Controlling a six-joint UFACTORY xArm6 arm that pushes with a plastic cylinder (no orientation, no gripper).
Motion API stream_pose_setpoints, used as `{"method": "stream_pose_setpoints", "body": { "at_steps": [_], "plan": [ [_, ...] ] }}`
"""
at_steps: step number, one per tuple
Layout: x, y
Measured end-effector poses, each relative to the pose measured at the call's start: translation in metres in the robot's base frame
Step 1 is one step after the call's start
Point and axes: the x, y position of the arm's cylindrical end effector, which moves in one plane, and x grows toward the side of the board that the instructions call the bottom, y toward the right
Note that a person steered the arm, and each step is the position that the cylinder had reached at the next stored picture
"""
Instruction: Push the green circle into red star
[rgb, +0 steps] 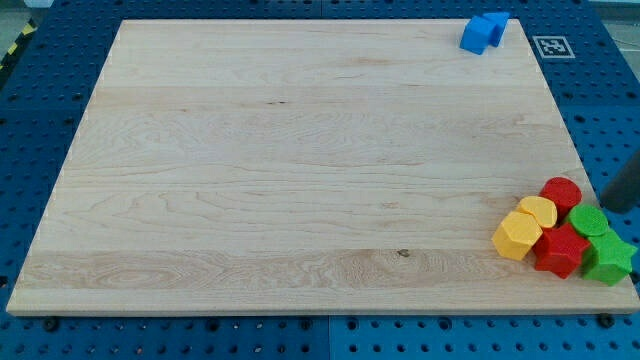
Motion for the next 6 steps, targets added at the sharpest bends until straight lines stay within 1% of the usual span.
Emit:
{"method": "stream_pose_setpoints", "body": {
  "at_steps": [2,3,5,6],
  "plan": [
    [0.006,0.0],
    [0.021,0.0],
    [0.023,-0.002],
    [0.023,-0.021]
  ]
}}
